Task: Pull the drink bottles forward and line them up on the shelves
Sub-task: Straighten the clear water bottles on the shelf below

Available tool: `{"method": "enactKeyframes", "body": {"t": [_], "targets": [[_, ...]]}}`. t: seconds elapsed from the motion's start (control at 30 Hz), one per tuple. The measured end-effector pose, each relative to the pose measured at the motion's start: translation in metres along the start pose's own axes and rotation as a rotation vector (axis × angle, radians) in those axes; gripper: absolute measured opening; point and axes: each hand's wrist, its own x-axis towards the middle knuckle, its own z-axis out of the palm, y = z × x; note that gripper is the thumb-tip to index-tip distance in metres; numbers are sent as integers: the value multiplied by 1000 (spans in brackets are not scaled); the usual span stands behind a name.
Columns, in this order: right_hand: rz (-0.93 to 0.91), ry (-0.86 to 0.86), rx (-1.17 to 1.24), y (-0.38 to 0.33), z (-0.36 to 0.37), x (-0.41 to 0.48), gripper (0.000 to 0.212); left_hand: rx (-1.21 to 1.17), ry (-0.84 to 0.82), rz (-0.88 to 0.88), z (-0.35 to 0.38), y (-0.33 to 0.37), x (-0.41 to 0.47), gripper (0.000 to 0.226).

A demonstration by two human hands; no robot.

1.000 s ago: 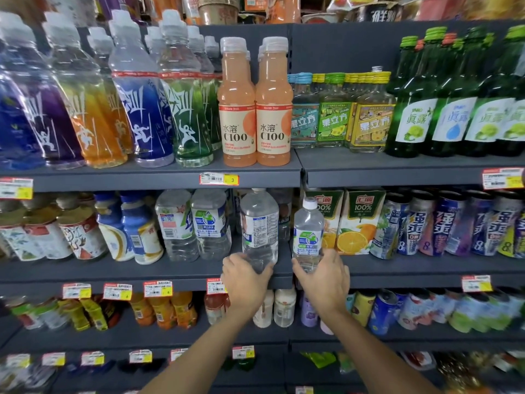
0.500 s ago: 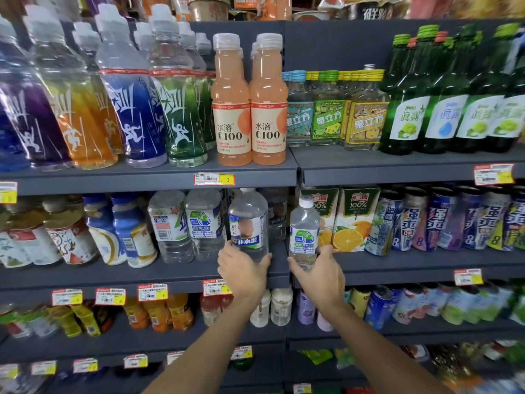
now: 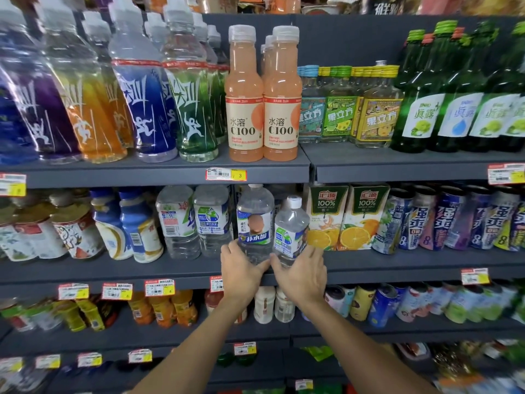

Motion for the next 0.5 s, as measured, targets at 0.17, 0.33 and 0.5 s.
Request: {"method": "enactKeyframes", "body": {"t": [0.17,0.33,0.5], "targets": [[-105,-90,130,14,-4,-1,63,10,-69,-39,-3,-7,10,87],[-57,-73,73,16,-10,7,72,1,-74,-63,-3,-8,11,91],[-126,-131,-74,12,-9,19,86,22,-81,-27,-3,-11,11,90]]}}
